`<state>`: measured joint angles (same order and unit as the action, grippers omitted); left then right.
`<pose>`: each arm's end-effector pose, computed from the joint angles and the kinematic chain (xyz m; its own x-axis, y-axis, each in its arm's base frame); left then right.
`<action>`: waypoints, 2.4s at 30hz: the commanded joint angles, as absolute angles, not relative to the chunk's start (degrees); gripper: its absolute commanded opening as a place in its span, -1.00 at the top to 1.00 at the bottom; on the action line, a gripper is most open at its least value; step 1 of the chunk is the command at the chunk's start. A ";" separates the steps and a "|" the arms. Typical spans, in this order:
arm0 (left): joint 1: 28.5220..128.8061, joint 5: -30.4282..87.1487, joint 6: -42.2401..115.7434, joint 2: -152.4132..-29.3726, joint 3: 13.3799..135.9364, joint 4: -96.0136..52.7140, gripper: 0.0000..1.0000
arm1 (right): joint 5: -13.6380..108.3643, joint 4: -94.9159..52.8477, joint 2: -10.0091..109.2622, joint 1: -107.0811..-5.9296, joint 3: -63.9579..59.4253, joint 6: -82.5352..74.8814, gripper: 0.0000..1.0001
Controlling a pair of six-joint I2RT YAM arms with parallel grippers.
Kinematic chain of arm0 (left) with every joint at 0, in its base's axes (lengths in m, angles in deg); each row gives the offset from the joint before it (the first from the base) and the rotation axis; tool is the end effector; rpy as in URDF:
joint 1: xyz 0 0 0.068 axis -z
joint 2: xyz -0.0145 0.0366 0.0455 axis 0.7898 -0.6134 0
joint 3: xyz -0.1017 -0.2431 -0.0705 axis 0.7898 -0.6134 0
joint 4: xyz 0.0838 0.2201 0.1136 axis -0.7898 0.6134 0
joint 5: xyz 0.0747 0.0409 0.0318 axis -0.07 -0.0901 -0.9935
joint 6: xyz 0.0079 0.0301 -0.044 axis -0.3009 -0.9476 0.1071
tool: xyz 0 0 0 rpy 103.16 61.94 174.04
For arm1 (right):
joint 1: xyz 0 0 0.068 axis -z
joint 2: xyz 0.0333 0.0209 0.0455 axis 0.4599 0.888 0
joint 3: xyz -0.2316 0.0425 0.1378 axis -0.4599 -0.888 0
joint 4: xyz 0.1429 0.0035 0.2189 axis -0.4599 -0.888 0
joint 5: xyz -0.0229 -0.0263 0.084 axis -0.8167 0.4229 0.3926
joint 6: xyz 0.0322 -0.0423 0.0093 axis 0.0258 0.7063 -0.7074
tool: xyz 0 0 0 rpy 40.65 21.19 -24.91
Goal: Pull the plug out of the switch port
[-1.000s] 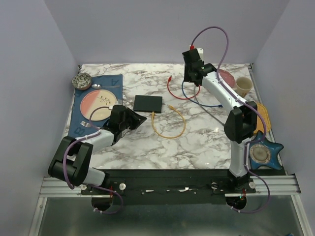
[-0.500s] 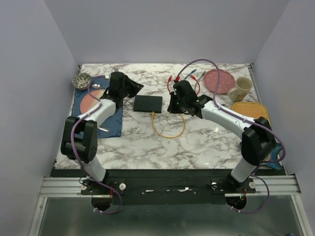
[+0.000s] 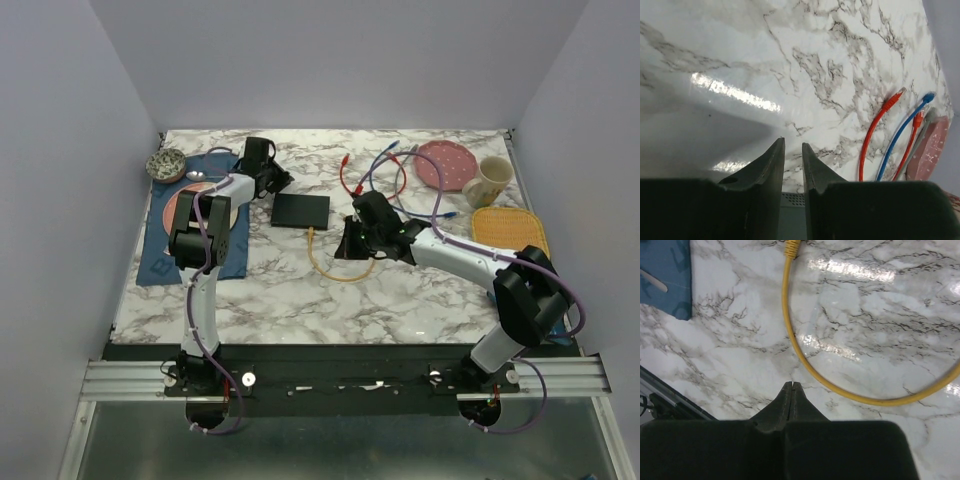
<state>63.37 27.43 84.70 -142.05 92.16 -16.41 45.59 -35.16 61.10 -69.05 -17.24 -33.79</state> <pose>0.4827 -0.1002 0.1562 -0.5687 -0.7588 -0.3176 -0.3974 0.5915 -0.7016 0.2565 0.2332 0.2193 -0.8622 0.0299 -0.5056 -0.2467 0.8470 0.4709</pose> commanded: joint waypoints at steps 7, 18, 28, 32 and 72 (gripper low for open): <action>64.38 28.88 83.35 -141.53 86.29 -16.19 0.41 | 45.96 -32.13 61.71 -70.09 -17.43 -35.42 0.99; 66.58 32.76 88.63 -133.36 67.45 -26.93 0.42 | 43.15 -30.81 59.78 -70.01 -20.15 -36.74 0.99; 65.79 31.61 85.73 -122.99 65.95 -25.26 0.43 | 44.64 -26.25 58.99 -69.92 -23.23 -36.74 0.14; 65.96 32.66 85.47 -119.03 64.98 -25.35 0.42 | 43.77 -24.57 57.93 -69.22 -23.76 -36.65 -0.04; 69.74 32.58 82.48 -121.22 57.07 -23.85 0.43 | 67.84 5.40 83.94 -59.02 -21.65 -45.35 0.07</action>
<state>69.90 34.10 83.63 -119.58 57.93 -27.12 65.44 3.48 81.40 -58.82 -23.47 -46.09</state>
